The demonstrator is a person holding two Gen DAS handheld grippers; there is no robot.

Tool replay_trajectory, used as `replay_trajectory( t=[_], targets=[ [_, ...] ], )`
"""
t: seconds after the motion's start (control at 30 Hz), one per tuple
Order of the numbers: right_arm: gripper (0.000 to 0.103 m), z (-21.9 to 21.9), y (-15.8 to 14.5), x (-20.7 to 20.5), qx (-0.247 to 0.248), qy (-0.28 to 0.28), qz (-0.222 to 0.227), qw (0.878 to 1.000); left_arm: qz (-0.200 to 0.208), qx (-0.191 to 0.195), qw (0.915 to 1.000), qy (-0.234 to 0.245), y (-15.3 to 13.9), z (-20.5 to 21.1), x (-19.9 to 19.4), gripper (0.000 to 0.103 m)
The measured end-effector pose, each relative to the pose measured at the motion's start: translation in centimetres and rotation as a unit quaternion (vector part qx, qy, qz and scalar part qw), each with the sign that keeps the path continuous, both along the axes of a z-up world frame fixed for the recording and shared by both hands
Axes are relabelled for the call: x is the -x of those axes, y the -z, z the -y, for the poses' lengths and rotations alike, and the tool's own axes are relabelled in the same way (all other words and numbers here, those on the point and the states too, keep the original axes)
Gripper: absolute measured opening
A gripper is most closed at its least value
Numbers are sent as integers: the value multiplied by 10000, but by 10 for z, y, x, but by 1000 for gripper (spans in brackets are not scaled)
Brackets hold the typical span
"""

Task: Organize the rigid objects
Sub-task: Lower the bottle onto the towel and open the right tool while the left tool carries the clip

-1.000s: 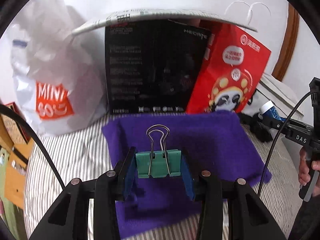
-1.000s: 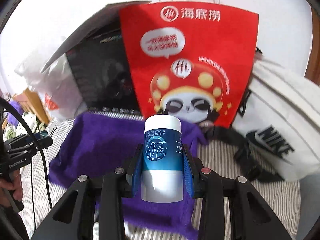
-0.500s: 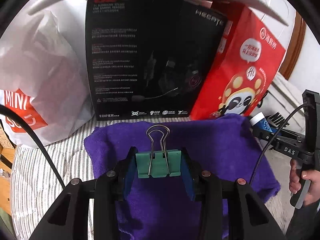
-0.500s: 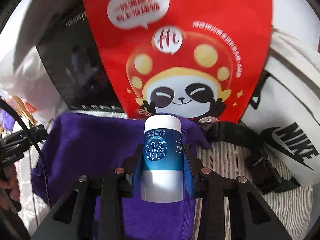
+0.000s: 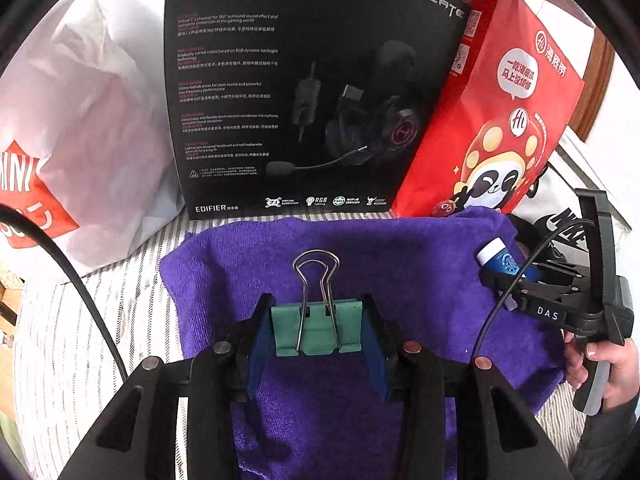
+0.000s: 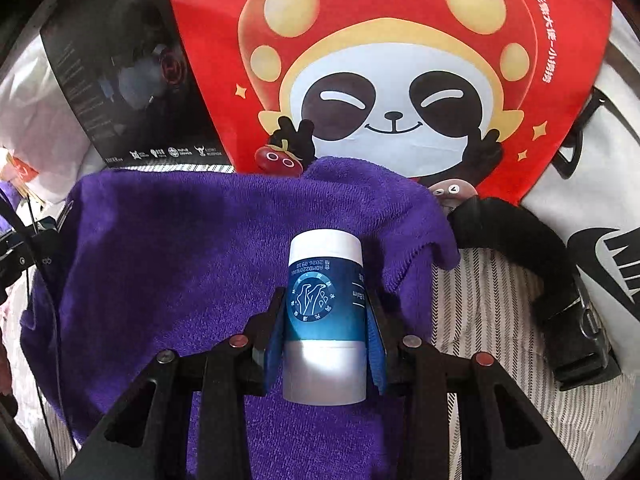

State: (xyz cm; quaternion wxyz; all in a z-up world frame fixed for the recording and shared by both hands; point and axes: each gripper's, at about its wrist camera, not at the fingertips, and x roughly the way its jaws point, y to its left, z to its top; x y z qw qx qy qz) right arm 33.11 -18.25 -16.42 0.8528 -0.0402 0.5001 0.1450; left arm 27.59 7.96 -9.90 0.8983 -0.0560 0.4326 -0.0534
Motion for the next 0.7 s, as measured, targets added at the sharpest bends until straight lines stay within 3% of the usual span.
replay_trajectory(
  t=[0.13,0.53,0.7],
  targets=[
    [36,-8,2,0,222,-49,30,9997,-67,-45,10000,-27,6,-2,-2,40],
    [37,-15,5,-2,233,-126,-12,9996,-383,-155,9990,-159,34,-4,-13,40],
    [43,-15,3,0,207,-282,-118,9993,-477,-343,9980,-238,37,-2,-15,40]
  ],
)
